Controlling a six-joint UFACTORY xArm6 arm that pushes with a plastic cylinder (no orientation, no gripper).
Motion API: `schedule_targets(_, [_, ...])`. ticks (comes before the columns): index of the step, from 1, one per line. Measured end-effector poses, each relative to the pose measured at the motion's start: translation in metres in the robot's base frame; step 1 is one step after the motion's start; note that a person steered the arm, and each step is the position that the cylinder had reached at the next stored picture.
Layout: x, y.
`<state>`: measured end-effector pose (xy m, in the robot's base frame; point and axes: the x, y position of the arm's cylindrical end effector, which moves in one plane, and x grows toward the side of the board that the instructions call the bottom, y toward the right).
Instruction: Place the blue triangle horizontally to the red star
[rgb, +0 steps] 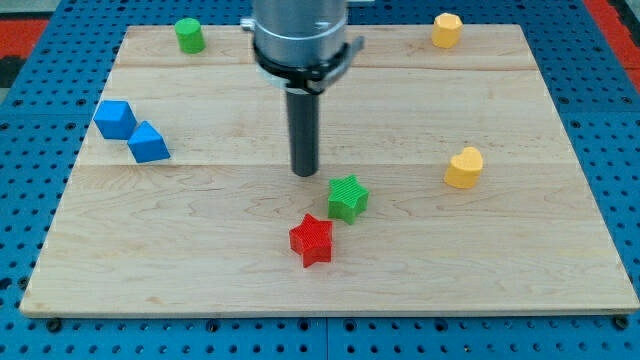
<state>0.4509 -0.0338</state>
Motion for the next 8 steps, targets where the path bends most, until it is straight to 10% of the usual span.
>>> schedule_targets(2, [0.028,0.100])
schedule_targets(4, [0.044,0.012])
schedule_targets(7, [0.084,0.152])
schedule_targets(8, [0.088,0.096])
